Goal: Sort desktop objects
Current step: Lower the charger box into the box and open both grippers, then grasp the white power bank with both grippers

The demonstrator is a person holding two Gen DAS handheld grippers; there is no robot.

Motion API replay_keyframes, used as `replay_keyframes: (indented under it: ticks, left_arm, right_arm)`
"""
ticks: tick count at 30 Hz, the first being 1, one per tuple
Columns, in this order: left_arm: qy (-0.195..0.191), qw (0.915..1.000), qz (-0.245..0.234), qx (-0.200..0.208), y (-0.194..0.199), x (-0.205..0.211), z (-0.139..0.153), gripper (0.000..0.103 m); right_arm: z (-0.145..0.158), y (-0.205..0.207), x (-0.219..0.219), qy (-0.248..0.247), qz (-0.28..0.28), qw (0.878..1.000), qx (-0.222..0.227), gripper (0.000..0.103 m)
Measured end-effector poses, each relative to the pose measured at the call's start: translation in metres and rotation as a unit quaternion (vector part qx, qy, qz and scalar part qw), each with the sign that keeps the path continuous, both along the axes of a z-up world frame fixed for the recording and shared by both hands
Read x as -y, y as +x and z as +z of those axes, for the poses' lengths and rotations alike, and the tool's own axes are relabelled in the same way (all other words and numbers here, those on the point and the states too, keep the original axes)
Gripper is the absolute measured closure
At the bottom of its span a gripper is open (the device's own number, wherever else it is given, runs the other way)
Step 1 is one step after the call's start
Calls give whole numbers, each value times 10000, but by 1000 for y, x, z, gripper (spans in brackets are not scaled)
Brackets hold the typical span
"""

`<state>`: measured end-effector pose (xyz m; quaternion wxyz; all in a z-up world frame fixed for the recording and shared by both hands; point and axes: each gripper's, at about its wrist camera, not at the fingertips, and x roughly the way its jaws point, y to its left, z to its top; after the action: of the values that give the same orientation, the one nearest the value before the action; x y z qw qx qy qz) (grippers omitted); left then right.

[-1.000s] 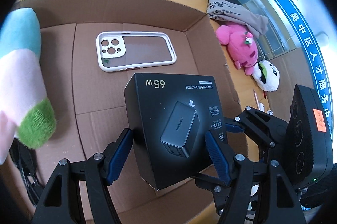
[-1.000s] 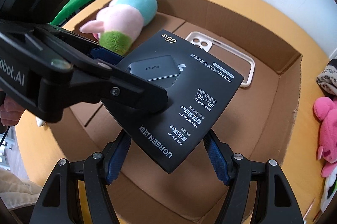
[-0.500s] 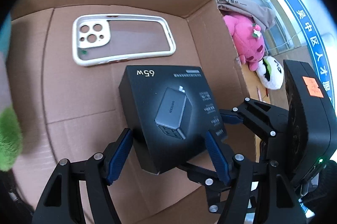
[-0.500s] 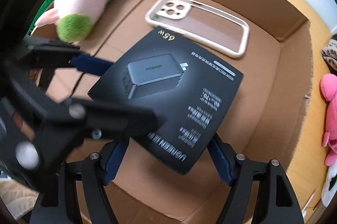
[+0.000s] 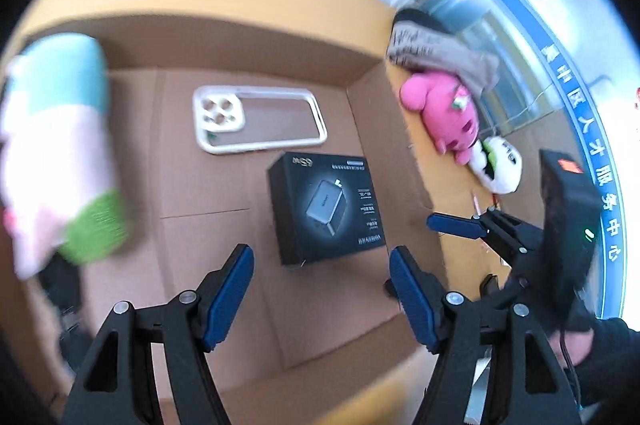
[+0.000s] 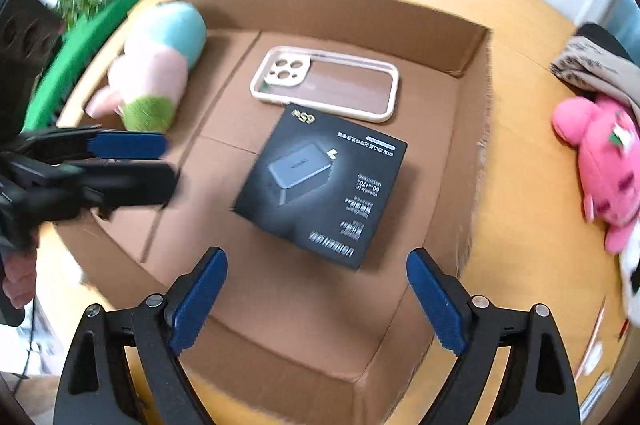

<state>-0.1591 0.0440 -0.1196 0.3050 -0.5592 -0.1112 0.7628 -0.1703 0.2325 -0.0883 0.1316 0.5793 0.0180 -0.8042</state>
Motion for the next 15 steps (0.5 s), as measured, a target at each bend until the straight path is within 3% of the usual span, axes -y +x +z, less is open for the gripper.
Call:
replay_keyframes:
  ticks: [4,7,11,15]
  left_arm:
    - [-277,9987,363,-216,37,58,25,32]
    - [-432,9964,718,-139,70,107,24,32]
    - [-871,9901,1081,188,111,156,-6,32]
    - [-1006,9852,1263,576,133,184,-49,32]
  right_arm:
    - [29,26,18,-216,-32,9994,-267,9]
    - [39,39,44,-408,115,9986,-322,9]
    - [32,66,89,-612,552,9966,-63,9]
    - [23,90,142,-789,1023,9915,180,9]
